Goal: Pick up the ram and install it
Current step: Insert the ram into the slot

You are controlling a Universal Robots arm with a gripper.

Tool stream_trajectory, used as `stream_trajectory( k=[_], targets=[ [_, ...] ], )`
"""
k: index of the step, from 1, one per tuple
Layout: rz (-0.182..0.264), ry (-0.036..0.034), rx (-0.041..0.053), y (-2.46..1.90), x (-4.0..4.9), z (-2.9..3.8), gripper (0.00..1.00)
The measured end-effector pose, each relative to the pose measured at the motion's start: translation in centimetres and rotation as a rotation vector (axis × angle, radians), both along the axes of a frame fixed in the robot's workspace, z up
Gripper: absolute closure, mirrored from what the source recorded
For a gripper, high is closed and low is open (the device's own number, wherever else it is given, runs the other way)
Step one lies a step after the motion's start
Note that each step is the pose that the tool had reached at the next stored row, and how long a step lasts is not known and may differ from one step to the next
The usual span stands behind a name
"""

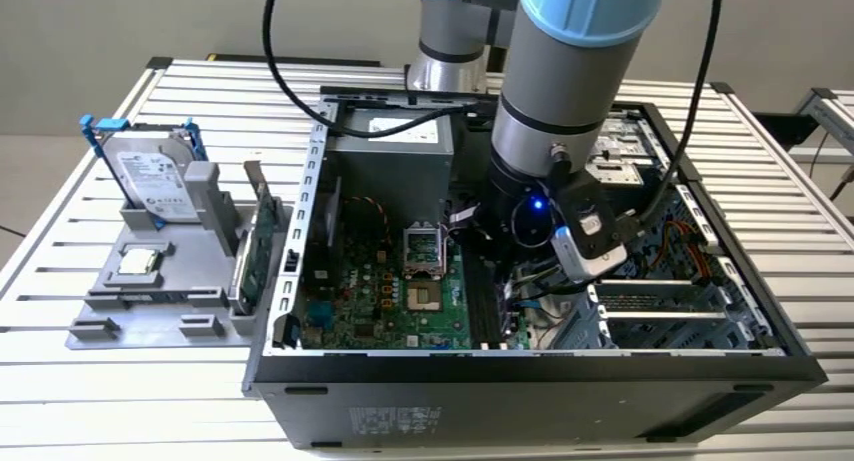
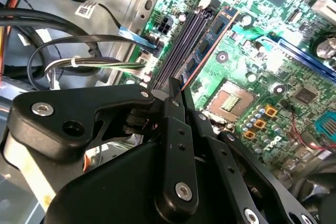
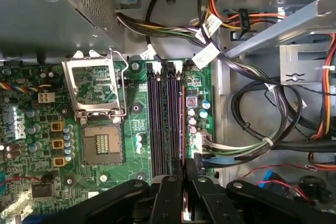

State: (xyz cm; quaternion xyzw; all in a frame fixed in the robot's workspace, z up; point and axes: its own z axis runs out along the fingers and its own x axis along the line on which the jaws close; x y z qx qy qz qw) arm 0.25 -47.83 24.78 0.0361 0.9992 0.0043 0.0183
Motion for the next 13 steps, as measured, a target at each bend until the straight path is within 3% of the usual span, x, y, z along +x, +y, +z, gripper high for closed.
stream_trajectory(
  k=[13],
  targets=[
    [0.000,0.0000,-0.0002,0.63,0.35,-1.60,1.00]
  ],
)
